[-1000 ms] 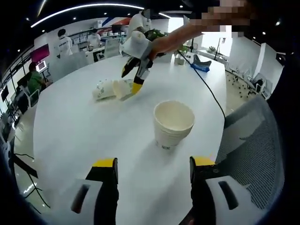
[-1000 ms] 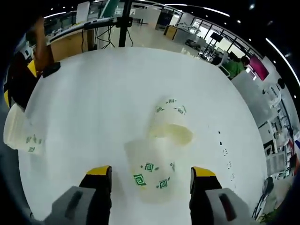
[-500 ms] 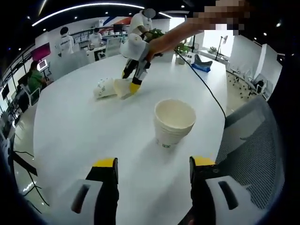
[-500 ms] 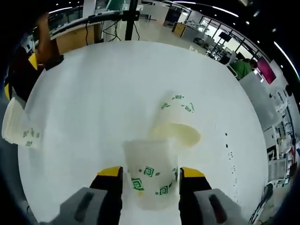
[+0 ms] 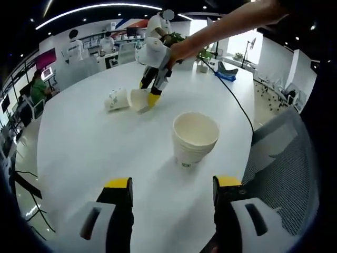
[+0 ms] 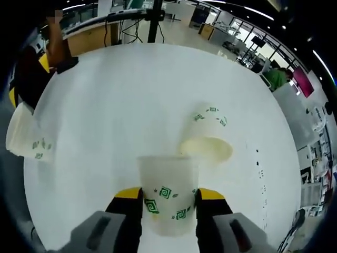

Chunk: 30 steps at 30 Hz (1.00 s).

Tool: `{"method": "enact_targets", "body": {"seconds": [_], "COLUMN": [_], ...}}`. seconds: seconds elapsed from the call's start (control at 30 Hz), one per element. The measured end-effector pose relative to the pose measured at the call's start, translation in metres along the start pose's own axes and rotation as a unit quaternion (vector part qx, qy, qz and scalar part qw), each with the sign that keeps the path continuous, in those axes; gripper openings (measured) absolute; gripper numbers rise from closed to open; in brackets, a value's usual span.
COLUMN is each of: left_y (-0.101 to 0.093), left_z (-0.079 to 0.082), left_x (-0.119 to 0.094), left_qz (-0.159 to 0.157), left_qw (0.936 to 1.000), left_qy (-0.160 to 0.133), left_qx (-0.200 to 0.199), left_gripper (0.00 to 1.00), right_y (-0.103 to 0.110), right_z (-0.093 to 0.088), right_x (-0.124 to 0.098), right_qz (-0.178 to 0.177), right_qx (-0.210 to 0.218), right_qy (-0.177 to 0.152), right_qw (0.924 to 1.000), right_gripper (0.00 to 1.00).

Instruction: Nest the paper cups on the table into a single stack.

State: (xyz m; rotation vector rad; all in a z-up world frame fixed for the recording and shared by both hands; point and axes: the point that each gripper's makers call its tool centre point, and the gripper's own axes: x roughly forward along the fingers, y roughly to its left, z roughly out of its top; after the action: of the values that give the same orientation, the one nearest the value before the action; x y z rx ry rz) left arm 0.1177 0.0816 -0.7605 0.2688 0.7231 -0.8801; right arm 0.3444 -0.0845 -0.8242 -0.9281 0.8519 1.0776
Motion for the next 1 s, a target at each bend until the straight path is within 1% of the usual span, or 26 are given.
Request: {"method": "enact_targets", "body": {"seconds": [0.2,0.3,0.43,0.47,0.6,0.63,0.73,0.8,0.9,0.93,0.97,1.0], "left_y": [0.000,0.000,0.003,0.003,0.005,0.005,0.005,0.006,0.008,0.008,0.009,0.011], "left_z": [0.010,0.018,0.025,0.031,0.041,0.045,0.052,0.056,0.064,0.070,0.074,0.077], "left_x": [-0.004,-0.004,-0.001,-0.003,-0.001,-0.001,0.000,0.000,-0.001,-0.003,-0.003,-0.003], "left_qz": [0.000,-0.001,-0.002,-0.002,-0.001,-0.002,-0.002,-0.003,-0.003,-0.004,-0.006,-0.007], "left_qw": [0.9999,0.9998,0.9996,0.9995,0.9993,0.9991,0.9988,0.9986,0.9983,0.9981,0.9979,0.9977], "left_qy": [-0.013,-0.018,-0.027,-0.030,-0.037,-0.039,-0.045,-0.048,-0.054,-0.058,-0.063,-0.066], "left_qx": [-0.004,0.001,0.005,0.006,0.011,0.014,0.018,0.019,0.021,0.019,0.015,0.012], "left_gripper": [0.60,0.60,0.60,0.60,0.59,0.59,0.59,0.59,0.59,0.59,0.58,0.58], "right_y": [0.006,0.021,0.024,0.026,0.032,0.029,0.029,0.028,0.027,0.028,0.027,0.026], "right_z": [-0.002,0.002,0.005,0.007,0.010,0.008,0.014,0.013,0.019,0.022,0.024,0.026], "right_x": [-0.017,-0.034,-0.045,-0.050,-0.062,-0.059,-0.065,-0.068,-0.077,-0.082,-0.079,-0.081], "right_qz": [-0.008,-0.014,-0.020,-0.023,-0.033,-0.034,-0.037,-0.043,-0.048,-0.049,-0.052,-0.055], "right_qx": [0.004,0.006,0.025,0.030,0.038,0.045,0.052,0.054,0.059,0.057,0.057,0.057], "right_qy": [-0.005,-0.008,-0.025,-0.030,-0.042,-0.051,-0.065,-0.072,-0.085,-0.092,-0.095,-0.098], "right_qw": [0.9999,0.9999,0.9992,0.9988,0.9978,0.9971,0.9958,0.9950,0.9934,0.9930,0.9924,0.9920], "right_gripper": [0.37,0.38,0.38,0.38,0.37,0.37,0.37,0.37,0.37,0.37,0.37,0.37]}}
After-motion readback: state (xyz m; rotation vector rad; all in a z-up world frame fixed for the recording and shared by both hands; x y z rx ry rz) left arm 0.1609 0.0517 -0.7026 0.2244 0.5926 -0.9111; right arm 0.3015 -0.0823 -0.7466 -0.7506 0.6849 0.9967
